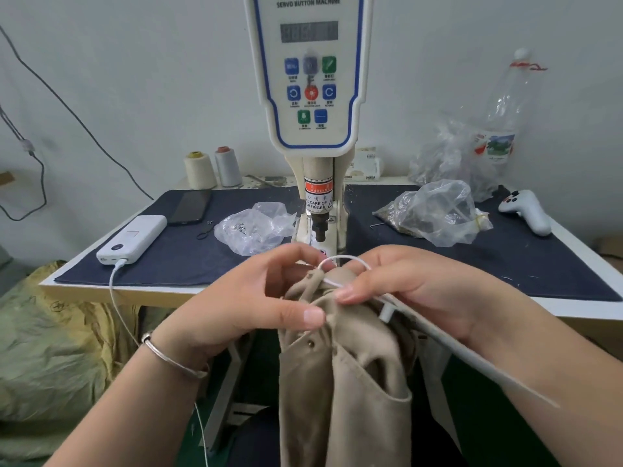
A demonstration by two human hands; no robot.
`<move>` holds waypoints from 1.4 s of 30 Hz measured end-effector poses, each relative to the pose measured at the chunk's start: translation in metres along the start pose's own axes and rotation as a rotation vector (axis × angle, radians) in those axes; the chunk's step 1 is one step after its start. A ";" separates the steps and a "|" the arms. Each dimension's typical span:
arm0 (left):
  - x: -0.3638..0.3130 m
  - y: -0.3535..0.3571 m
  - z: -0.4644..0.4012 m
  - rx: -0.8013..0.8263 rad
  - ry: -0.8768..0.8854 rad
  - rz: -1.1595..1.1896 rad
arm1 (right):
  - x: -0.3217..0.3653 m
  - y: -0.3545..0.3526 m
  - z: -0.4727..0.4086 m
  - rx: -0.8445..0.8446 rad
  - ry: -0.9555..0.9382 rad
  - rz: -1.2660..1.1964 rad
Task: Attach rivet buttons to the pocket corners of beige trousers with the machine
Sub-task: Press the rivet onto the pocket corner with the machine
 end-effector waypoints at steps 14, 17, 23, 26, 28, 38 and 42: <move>-0.004 -0.010 -0.010 0.079 -0.281 0.113 | -0.032 -0.047 0.006 -0.019 0.186 -0.331; 0.015 -0.019 -0.001 -0.127 -0.182 0.446 | -0.059 -0.048 0.011 0.027 0.163 -0.285; 0.034 -0.016 0.017 -0.189 -0.158 0.630 | -0.057 -0.035 0.022 0.082 0.025 -0.030; 0.037 -0.015 0.020 -0.085 -0.133 0.651 | -0.046 -0.030 0.026 0.007 -0.034 -0.035; 0.033 -0.011 0.020 0.081 -0.077 0.764 | -0.039 -0.024 0.027 -0.027 -0.072 -0.088; 0.011 -0.023 0.024 0.197 -0.292 -0.464 | -0.009 -0.004 0.019 -0.188 0.070 -0.099; -0.008 -0.003 0.019 0.030 -0.114 -0.401 | 0.001 0.008 0.006 -0.224 0.147 0.101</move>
Point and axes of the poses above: each hand's wrist, its own z-axis away from the middle knuckle, its own y-axis out of the palm, x = y × z, the point moved 2 cm from there along -z, towards the middle knuckle, and after that the axes turned 9 degrees about y, right-handed, at the moved point
